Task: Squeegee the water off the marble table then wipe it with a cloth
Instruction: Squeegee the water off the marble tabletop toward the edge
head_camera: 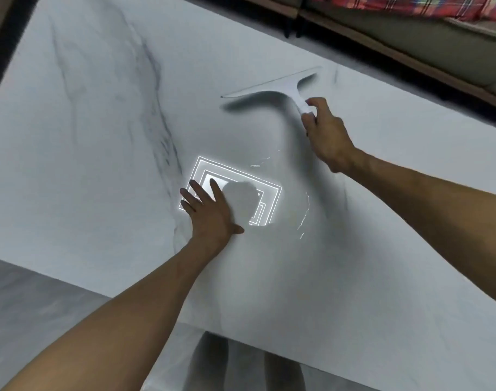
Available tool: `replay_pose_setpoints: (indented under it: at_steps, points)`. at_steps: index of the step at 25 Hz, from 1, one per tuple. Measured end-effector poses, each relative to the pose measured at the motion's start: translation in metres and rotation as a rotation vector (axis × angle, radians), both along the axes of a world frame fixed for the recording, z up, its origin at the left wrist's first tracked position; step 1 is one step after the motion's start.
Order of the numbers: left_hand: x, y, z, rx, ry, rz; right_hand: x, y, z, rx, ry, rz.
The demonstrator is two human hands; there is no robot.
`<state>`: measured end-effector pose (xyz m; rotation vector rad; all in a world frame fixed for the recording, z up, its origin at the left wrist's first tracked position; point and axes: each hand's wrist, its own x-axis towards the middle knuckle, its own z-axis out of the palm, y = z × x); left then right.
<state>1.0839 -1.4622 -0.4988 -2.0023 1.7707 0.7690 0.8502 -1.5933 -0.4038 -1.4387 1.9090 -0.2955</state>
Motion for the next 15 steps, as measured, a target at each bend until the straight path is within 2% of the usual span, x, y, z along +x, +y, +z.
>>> replay_pose_setpoints:
  at_steps: [2, 5, 12, 15]
  points:
    - [-0.001, -0.001, 0.005, 0.020, -0.001, -0.004, 0.019, -0.021, -0.011, -0.017, 0.033, 0.076]
    - [-0.007, -0.006, 0.013, 0.039, -0.029, -0.029, 0.007, 0.001, -0.014, -0.014, 0.109, 0.204]
    - [-0.014, -0.008, 0.028, 0.051, -0.048, -0.026, -0.114, 0.158, 0.024, 0.166, 0.249, 0.413]
    - [-0.016, -0.010, 0.033, -0.016, -0.001, -0.001, -0.154, 0.174, 0.049, 0.246, 0.294, 0.451]
